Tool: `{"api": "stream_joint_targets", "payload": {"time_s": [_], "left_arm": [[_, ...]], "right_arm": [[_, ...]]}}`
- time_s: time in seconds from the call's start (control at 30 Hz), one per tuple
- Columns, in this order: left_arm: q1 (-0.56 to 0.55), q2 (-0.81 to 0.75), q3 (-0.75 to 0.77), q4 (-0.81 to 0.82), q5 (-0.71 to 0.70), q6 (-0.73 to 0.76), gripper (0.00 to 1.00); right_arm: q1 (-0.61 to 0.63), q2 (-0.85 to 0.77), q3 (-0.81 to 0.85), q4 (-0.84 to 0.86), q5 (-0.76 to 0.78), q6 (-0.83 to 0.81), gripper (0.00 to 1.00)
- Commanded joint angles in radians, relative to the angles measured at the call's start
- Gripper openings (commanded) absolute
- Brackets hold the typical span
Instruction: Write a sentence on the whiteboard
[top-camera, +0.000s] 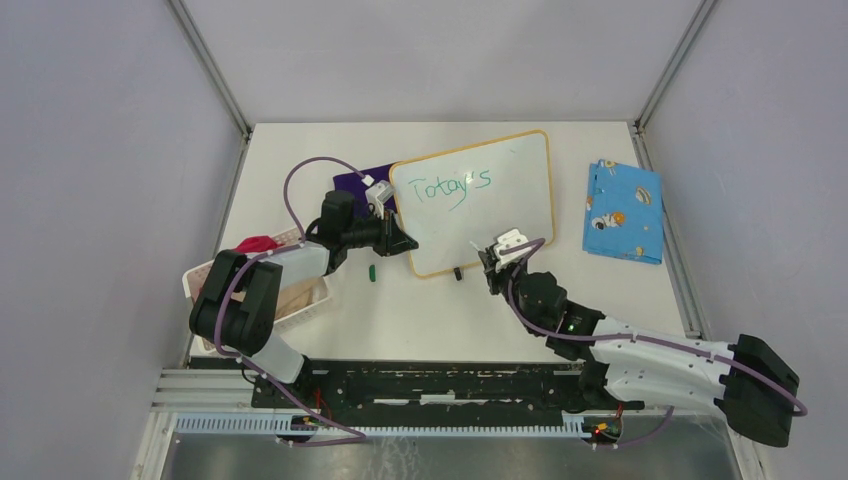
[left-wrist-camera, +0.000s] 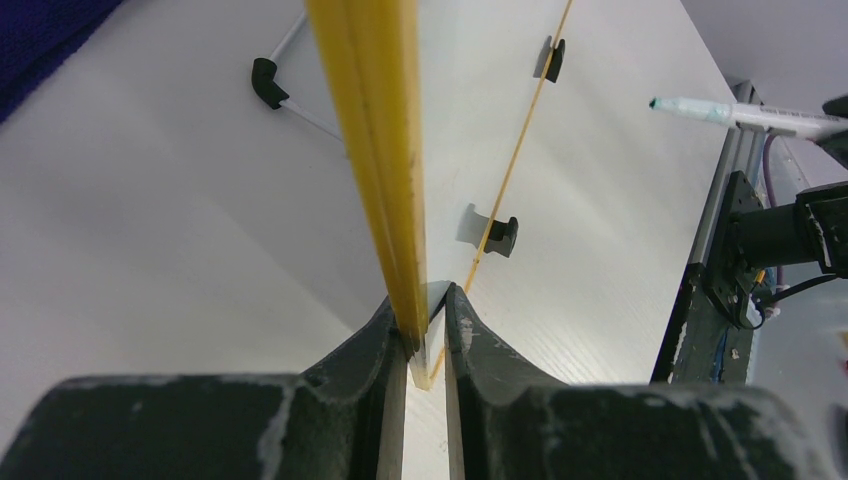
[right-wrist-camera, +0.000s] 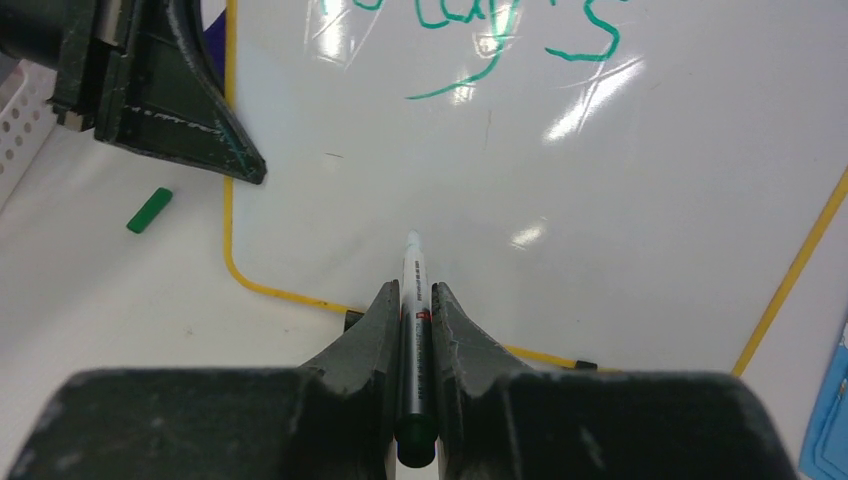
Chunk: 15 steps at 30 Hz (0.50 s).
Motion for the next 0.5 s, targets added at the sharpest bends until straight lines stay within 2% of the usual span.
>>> {"api": "stream_joint_targets", "payload": {"time_s": [0.0, 0.1, 0.27, 0.37, 0.47], "left_arm": [[-0.001, 0.004, 0.013, -0.038, -0.096, 0.096, 0.02], [-0.001, 0.005, 0.012, -0.037, -0.097, 0.094, 0.02], [-0.001, 0.009, 0.011, -0.026, -0.099, 0.084, 0.02], [-0.001, 0.008, 0.011, -0.023, -0.101, 0.084, 0.02], [-0.001, 0.011, 0.013, -0.022, -0.101, 0.081, 0.02]], "right_arm": [[-0.073, -0.027, -0.001, 0.076, -0.022, 0.095, 0.0], [-0.121, -0.062, -0.011, 0.076, -0.076, 0.103, 0.0], [-0.127, -0.073, -0.012, 0.071, -0.151, 0.067, 0.0], [-0.11, -0.057, -0.01, 0.095, -0.18, 0.064, 0.0], [-0.059, 0.002, 0.03, 0.094, -0.142, 0.025, 0.0]]}}
